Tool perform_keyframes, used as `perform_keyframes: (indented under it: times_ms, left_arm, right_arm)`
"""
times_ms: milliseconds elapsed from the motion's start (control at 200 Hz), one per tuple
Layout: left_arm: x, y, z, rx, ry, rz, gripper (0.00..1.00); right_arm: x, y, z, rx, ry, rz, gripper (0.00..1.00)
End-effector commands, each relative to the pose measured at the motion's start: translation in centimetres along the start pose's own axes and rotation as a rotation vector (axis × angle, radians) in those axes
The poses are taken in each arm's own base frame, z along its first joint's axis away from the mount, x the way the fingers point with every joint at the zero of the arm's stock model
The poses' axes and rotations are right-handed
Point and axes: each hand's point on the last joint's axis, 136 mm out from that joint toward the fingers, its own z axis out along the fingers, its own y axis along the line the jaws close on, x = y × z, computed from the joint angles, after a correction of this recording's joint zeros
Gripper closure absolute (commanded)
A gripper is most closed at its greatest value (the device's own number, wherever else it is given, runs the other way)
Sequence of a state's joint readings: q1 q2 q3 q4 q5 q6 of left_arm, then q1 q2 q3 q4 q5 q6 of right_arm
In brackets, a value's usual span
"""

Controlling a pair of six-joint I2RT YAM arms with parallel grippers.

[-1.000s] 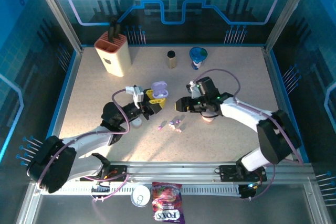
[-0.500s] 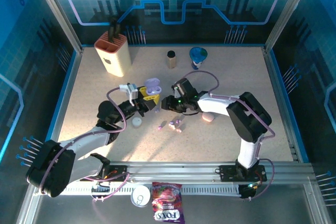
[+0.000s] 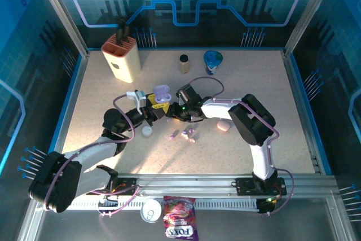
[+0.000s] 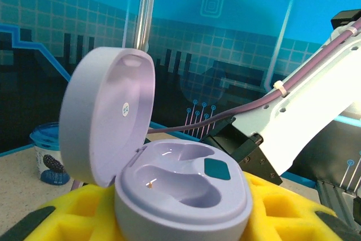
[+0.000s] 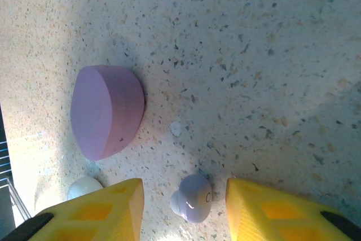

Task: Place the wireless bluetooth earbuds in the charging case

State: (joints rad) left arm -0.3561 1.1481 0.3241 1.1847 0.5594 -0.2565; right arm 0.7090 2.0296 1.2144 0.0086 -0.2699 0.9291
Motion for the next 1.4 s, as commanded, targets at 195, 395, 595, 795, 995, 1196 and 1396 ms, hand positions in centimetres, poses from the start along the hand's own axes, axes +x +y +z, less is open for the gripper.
perform_keyframes:
  times_ms: [195, 395, 595, 795, 995, 1196, 1396]
  left_arm:
    - [-0.6, -0.5, -0.2, 0.034, -0.028, 0.028, 0.66]
    - [-0.7, -0.5, -0.3, 0.036, -0.030, 0.026, 0.66]
    - [-0.7, -0.5, -0.2, 0.038, -0.028, 0.025, 0.66]
    - [-0.6, -0.5, -0.3, 0.036, -0.028, 0.025, 0.66]
    - [-0.4, -0.3, -0.3, 0.028, -0.019, 0.025, 0.66]
    - [0.1, 0.2, -0.2, 0.006, 0.001, 0.035, 0.67]
    - [0.8, 0.9, -0.1, -0.022, 0.035, 0.042, 0.67]
  right_arm:
    - [1.6, 0.7, 1.5, -0.020, 0.066, 0.018, 0.65]
    - [1.8, 0.8, 2.0, -0.042, 0.074, 0.030, 0.72]
    - [2.0, 0.8, 2.3, -0.050, 0.083, 0.033, 0.75]
    - [2.5, -0.2, 2.7, 0.000, 0.111, 0.006, 0.77]
    - [2.4, -0.6, 2.5, 0.036, 0.103, -0.017, 0.82]
    - [1.3, -0.6, 0.3, 0.107, 0.051, -0.080, 0.82]
    - [0.1, -2.4, -3.9, 0.213, -0.034, -0.128, 0.82]
